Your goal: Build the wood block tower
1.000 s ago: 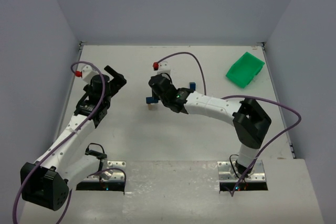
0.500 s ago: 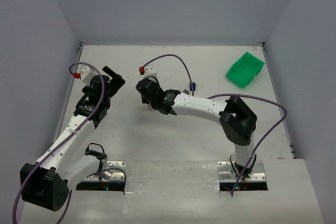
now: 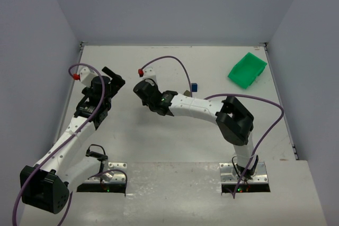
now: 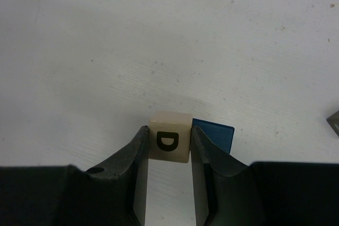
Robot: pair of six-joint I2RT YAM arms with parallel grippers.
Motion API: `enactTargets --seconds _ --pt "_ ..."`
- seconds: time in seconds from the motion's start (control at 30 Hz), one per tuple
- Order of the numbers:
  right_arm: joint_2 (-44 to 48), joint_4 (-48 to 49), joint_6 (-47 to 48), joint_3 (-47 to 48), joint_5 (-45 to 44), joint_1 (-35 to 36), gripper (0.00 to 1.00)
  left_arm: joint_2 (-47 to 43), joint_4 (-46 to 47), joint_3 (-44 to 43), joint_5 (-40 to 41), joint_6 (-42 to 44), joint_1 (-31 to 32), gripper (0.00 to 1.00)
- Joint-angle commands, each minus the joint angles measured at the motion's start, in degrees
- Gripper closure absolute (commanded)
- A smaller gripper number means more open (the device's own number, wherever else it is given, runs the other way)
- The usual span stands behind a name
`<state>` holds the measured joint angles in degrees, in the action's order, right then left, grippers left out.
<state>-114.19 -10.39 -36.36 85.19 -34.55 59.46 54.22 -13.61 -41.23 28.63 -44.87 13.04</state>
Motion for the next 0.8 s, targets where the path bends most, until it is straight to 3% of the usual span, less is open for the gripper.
enactTargets --seconds 0.0,0.77 --pt "1.7 1.2 -1.5 0.9 -2.8 0.3 0.74 -0.8 0.6 -0.6 0.7 -0.4 -0.3 0.0" --pt "2.2 1.2 -3.9 -1.3 -4.0 0.2 0.68 -0.3 0.5 -0.7 0.4 -0.5 -0.3 0.0"
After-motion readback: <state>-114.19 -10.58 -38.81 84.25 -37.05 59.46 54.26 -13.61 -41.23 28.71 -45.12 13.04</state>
